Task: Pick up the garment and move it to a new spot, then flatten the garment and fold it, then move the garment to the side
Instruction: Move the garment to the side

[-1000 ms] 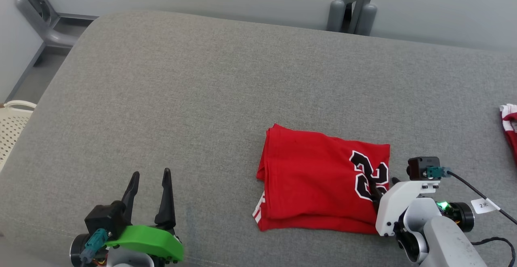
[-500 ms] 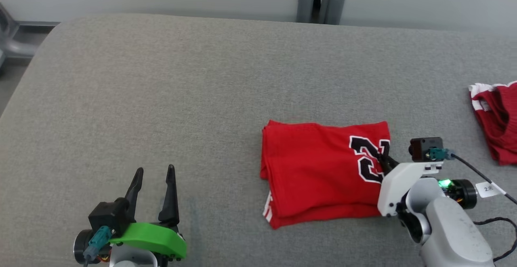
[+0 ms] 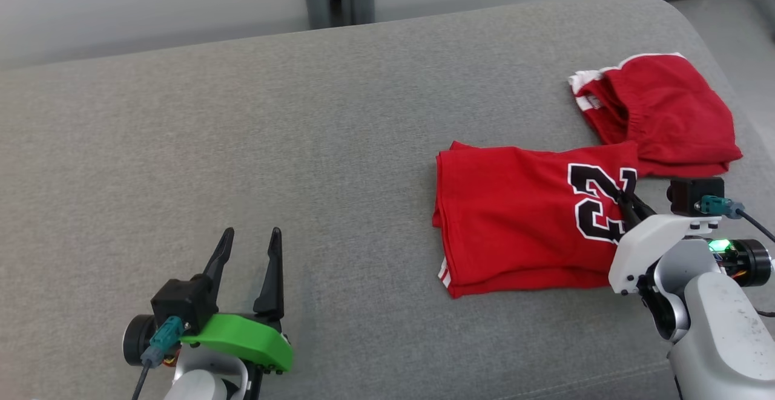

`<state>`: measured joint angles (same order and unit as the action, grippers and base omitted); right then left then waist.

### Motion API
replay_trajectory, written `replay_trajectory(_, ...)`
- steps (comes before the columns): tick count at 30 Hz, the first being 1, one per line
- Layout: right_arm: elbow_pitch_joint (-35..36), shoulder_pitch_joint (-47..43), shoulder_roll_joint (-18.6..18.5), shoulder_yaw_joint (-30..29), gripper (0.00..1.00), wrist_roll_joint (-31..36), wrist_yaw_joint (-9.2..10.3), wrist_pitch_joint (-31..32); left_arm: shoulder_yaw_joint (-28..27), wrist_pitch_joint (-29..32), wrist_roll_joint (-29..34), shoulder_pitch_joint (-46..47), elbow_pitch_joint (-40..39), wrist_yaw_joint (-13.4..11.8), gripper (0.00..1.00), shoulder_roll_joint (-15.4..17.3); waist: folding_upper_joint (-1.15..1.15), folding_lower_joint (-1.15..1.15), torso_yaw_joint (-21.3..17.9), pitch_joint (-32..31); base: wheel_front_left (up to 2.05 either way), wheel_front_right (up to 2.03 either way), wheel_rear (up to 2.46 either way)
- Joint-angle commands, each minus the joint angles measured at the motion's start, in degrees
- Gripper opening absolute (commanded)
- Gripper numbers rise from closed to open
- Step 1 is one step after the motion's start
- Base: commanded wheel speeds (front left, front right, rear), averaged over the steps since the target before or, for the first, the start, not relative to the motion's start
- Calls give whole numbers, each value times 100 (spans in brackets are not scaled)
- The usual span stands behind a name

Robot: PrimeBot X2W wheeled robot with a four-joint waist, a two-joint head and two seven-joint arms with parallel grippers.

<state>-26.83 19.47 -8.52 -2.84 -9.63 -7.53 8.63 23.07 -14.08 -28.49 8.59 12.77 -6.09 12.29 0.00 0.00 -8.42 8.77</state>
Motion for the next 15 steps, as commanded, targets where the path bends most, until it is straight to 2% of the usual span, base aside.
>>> replay_trajectory(1,62,35,-19,-27,0,-14,9,-31,20,29,36,104,-9,14,100,46,0,0,-634,226,0,0,0)
replay_trajectory(7,228,7,-3,-107,0,-31,9,-95,103,101,67,201,-4,36,100,54,0,0,-724,228,0,0,0)
replay_trajectory(15,377,425,-100,-104,0,37,9,-102,119,117,11,113,8,-12,100,60,0,0,-426,210,0,0,0)
